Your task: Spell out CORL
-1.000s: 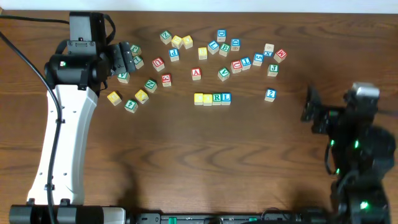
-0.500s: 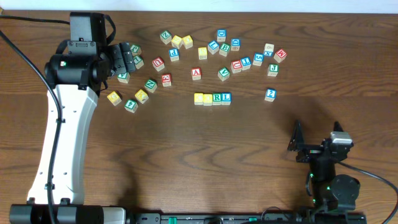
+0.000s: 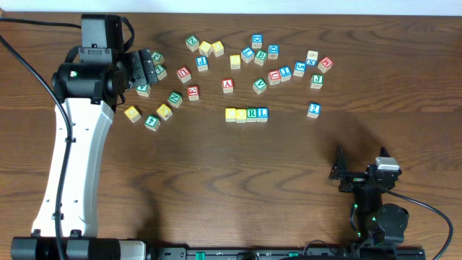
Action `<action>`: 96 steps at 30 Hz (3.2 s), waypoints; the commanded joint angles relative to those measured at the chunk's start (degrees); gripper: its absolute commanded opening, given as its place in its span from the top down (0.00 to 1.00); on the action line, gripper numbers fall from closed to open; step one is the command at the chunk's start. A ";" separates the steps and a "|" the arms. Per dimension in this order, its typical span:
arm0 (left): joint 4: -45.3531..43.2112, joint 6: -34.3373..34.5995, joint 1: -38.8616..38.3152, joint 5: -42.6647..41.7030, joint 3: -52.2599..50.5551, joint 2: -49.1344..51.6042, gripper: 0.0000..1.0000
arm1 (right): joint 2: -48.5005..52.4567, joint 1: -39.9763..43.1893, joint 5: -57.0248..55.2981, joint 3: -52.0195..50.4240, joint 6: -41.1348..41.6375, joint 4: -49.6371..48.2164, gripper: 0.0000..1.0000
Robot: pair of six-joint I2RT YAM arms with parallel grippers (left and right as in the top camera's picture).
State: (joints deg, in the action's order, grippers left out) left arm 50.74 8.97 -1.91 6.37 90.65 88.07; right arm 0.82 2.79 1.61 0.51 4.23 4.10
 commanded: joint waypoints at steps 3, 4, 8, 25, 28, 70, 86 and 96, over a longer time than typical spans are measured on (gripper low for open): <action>0.00 -0.20 0.39 0.57 -0.61 0.37 0.03 | -0.52 0.17 0.24 -0.20 -0.48 0.13 0.01; 0.00 -0.20 0.39 0.57 -0.61 0.37 0.03 | -0.52 0.17 0.24 -0.20 -0.48 0.11 0.01; 0.00 -0.20 0.39 0.57 -0.61 0.37 0.03 | -0.52 0.17 0.24 -0.20 -0.48 0.11 0.01; 0.00 -0.20 0.39 0.59 -0.61 0.37 0.03 | -0.52 0.17 0.24 -0.20 -0.48 0.13 0.01; -0.04 -1.05 0.50 0.76 -0.61 -0.96 0.03 | -0.52 0.17 0.24 -0.20 -0.46 0.13 0.01; -52.19 -1.25 6.71 0.09 -89.50 -86.40 0.02 | -0.52 0.17 0.24 -0.20 -0.48 0.11 0.01; -46.99 -1.25 6.60 -0.79 -90.42 -87.97 0.02 | -0.52 0.17 0.24 -0.20 -0.48 0.13 0.01; -47.01 -1.25 6.60 -0.79 -90.42 -87.97 0.03 | -0.52 0.17 0.24 -0.20 -0.48 0.11 0.01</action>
State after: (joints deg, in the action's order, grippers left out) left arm 1.13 8.71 4.49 5.23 1.17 0.62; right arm 0.69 2.79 1.61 0.51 4.23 4.10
